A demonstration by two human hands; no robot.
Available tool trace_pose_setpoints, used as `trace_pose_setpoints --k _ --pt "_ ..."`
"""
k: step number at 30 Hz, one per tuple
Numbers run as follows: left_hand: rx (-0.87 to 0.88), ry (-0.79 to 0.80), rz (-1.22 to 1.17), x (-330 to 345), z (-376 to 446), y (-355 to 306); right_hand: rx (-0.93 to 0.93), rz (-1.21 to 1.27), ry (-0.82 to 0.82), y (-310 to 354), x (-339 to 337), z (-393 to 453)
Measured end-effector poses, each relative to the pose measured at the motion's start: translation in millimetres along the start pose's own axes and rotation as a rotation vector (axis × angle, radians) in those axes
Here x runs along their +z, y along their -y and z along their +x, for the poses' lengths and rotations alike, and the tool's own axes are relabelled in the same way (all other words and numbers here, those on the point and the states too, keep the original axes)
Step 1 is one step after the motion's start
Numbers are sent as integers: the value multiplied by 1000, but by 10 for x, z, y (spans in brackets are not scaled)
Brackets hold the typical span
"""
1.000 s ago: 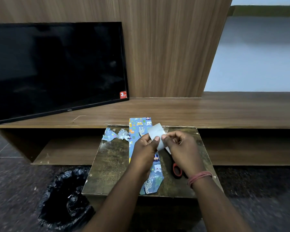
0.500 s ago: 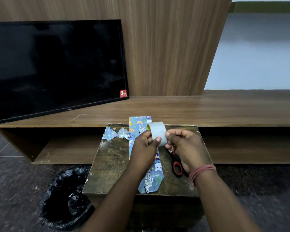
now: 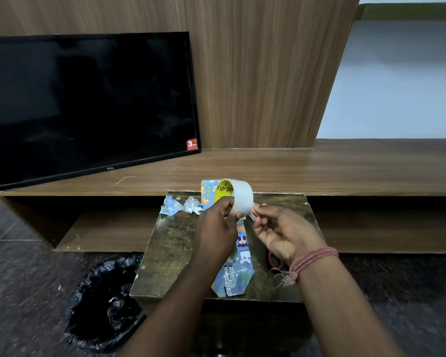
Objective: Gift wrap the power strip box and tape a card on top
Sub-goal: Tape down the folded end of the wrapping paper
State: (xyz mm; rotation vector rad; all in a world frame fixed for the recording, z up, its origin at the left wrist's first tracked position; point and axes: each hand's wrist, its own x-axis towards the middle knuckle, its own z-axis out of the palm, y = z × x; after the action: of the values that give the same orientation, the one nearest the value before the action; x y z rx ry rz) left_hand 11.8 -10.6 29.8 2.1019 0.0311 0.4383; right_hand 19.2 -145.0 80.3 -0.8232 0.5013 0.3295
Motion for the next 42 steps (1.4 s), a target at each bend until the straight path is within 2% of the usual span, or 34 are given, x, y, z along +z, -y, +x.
trace_pose_setpoints --k 5,11,16,19,23,24,27,31,37,42 --pt "43 -84 61 -21 2 5 136 196 95 70 96 -153" --pt "-17 -202 -27 -130 35 18 182 133 248 84 225 -362" --pt "-23 -206 -113 -115 100 36 145 23 206 -33 252 -338" --pt "-118 -152 -99 -58 83 52 139 -28 182 -96 257 -307" --pt "-161 -84 -359 -81 46 -73 107 -70 182 -94 268 -295" --pt "-211 -63 -447 -95 63 -92 96 -69 177 -86 271 -295" --pt "-410 38 -908 -139 98 -164 68 -57 177 -82 277 -287" --pt "-517 17 -1158 -148 121 -161 71 -84 170 -116 279 -264" --pt "-604 -33 -1380 -211 185 -208 55 -187 117 -133 226 -219" --pt "-534 -57 -1290 -221 185 -188 78 -221 120 -157 242 -206"
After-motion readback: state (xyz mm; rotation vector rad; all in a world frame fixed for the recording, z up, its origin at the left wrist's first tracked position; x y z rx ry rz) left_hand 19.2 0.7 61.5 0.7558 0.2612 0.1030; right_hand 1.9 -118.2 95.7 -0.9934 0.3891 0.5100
